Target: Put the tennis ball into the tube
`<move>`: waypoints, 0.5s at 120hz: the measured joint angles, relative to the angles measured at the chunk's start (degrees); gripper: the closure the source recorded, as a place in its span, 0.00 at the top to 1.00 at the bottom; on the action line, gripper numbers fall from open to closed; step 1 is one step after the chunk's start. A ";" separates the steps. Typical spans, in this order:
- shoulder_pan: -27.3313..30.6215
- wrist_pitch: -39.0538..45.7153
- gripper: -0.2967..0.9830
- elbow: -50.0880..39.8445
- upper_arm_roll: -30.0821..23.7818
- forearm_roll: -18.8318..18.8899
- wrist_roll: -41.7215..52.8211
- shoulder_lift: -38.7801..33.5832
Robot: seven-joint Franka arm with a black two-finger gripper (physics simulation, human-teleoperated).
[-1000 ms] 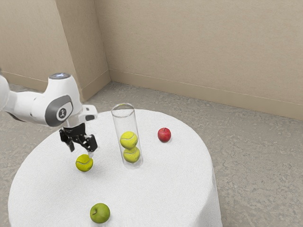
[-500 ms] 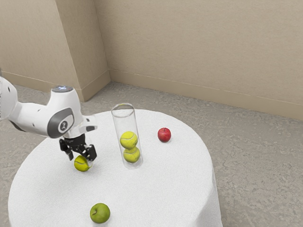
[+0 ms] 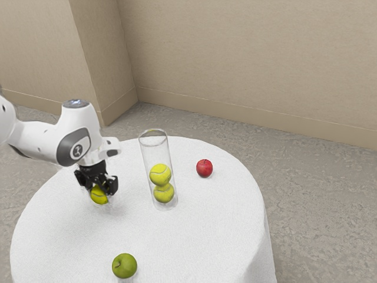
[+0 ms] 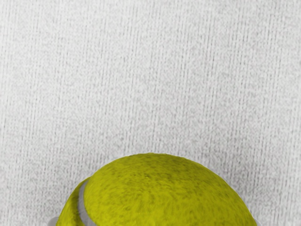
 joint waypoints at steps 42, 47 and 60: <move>0.51 -20.69 0.48 16.15 -6.51 -1.49 -4.37 -8.35; 0.55 -22.42 0.47 17.53 -7.44 -1.51 -4.79 -8.30; 0.83 -25.65 0.48 22.06 -10.36 -1.31 -5.72 -7.16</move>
